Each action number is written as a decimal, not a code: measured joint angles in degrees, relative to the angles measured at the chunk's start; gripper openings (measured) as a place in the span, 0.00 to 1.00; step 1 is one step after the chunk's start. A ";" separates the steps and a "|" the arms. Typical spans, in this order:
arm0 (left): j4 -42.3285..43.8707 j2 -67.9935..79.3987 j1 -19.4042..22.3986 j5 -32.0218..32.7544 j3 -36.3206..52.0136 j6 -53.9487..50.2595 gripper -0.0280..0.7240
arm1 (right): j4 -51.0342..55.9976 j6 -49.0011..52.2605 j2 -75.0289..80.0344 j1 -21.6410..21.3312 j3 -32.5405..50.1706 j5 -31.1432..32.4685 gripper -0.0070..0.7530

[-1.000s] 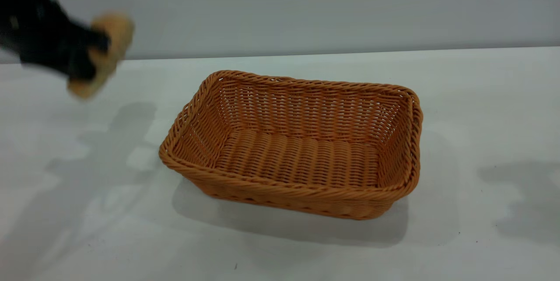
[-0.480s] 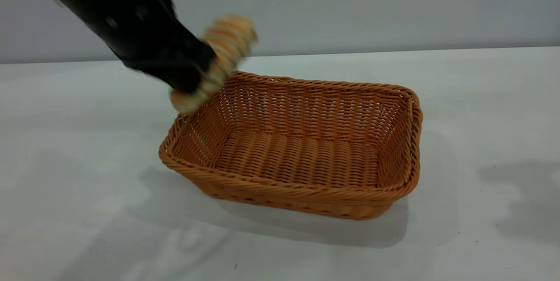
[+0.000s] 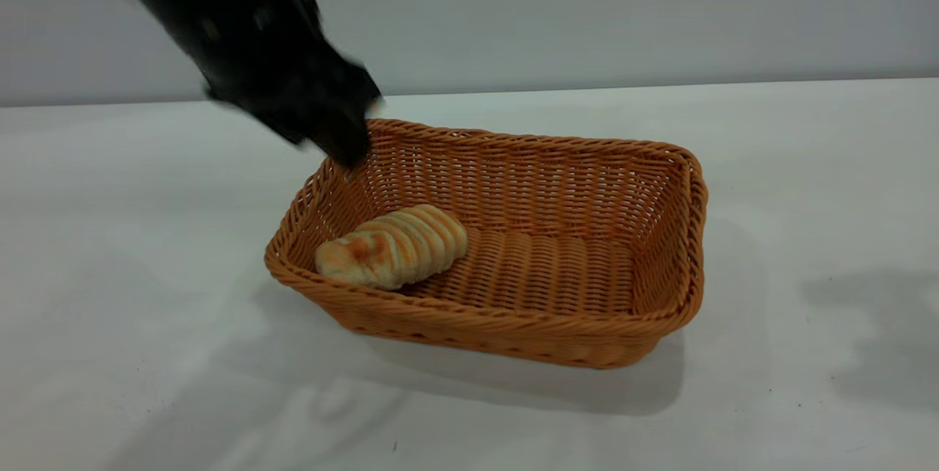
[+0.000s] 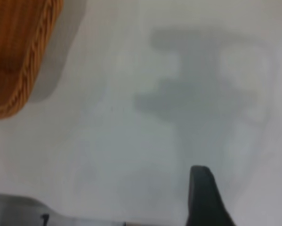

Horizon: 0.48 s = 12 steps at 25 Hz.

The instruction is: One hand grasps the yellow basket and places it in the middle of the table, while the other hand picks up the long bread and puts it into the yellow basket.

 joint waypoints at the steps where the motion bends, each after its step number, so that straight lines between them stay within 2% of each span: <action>1: 1.72 -1.90 0.91 3.53 -1.46 -0.96 0.79 | 0.00 0.00 -0.36 0.00 0.00 0.70 0.63; 8: 17.85 -18.27 7.94 23.99 -5.42 -14.32 0.80 | 0.00 -0.19 -7.75 0.00 0.53 5.11 0.63; 12: 20.36 -29.86 10.06 33.98 -5.42 -17.38 0.80 | 0.06 -0.56 -16.24 0.00 5.16 5.49 0.63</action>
